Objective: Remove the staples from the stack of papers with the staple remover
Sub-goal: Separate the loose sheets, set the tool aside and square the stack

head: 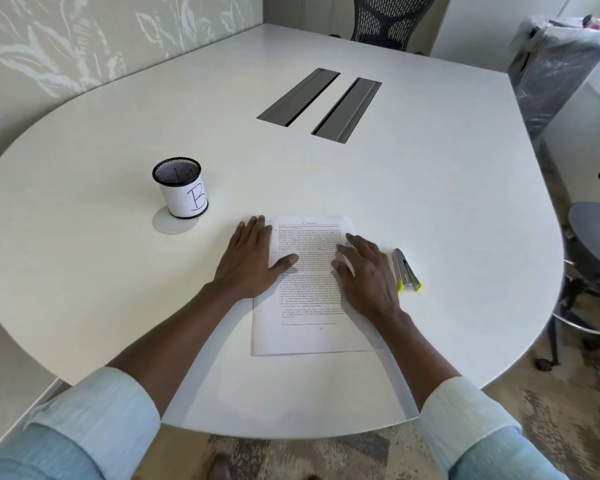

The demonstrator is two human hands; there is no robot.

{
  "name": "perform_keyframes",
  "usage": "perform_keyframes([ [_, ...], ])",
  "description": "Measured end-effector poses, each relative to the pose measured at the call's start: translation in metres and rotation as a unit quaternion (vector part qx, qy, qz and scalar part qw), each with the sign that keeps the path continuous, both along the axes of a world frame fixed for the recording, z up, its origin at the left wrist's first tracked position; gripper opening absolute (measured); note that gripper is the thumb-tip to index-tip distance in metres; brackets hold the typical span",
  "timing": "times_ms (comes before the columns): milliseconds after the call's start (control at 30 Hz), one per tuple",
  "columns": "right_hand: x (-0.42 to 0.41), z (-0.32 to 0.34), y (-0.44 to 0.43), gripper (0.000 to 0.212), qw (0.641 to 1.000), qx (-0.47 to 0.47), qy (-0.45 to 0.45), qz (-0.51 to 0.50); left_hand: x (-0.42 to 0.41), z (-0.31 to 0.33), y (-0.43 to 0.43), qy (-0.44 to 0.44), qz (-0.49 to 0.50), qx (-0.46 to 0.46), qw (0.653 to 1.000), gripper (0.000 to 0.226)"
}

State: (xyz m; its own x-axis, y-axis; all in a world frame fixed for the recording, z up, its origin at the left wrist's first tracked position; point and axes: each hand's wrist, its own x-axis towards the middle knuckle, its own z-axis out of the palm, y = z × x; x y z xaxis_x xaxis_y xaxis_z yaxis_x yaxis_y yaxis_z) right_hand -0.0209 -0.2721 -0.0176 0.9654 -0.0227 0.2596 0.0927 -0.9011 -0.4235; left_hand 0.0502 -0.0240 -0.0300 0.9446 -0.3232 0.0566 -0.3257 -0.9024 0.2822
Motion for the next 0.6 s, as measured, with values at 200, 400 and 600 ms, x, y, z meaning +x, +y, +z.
perform_keyframes([
  [200, -0.0002, 0.002, 0.0057, 0.057, 0.996, -0.038, 0.08, 0.016, 0.0073, 0.0048, -0.0025, 0.014, -0.021, 0.049, 0.999, 0.116],
  [400, -0.0025, 0.0047, 0.01, 0.06, 0.996, -0.03, 0.083, 0.008, 0.0051, 0.0066, -0.0006, 0.027, -0.027, 0.054, 0.998, 0.112],
  [600, -0.0025, 0.0027, 0.0101, 0.059, 0.996, -0.03, 0.081, 0.003, 0.0045, 0.0046, -0.0005, 0.029, -0.021, 0.038, 0.999, 0.114],
])
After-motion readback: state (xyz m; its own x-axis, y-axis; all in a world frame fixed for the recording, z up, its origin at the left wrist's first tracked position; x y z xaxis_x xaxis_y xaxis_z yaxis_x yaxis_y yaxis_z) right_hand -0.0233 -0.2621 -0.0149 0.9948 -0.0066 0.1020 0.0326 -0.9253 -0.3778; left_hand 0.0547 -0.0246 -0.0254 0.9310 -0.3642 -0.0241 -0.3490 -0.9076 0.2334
